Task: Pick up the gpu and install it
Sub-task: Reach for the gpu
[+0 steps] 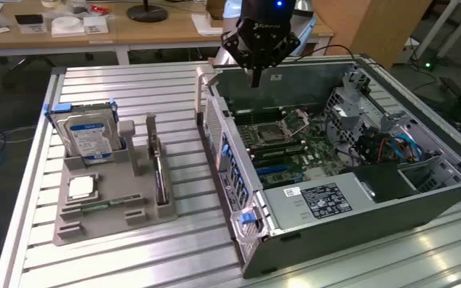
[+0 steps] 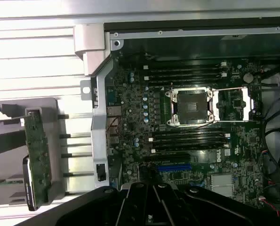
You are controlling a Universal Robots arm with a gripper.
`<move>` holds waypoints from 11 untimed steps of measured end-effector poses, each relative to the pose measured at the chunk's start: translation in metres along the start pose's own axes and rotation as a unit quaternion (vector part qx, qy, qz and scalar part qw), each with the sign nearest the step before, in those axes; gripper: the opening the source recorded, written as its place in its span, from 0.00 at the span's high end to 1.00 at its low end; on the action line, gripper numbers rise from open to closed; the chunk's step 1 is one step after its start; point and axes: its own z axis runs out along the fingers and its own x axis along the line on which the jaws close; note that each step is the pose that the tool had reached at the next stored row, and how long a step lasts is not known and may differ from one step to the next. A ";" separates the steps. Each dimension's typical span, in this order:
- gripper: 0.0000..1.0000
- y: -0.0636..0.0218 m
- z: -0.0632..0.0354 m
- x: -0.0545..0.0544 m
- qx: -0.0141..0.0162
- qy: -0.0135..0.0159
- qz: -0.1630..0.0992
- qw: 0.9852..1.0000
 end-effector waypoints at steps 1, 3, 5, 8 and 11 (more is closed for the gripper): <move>0.89 0.0000 0.0000 0.000 0.000 0.000 0.000 1.000; 0.89 0.0000 0.0000 0.001 0.000 0.000 0.000 1.000; 0.89 -0.0002 -0.0001 0.002 0.000 0.000 0.000 1.000; 0.89 -0.0005 -0.0001 0.005 0.000 0.000 0.000 1.000; 0.89 -0.0009 -0.0003 0.010 0.000 0.000 0.000 1.000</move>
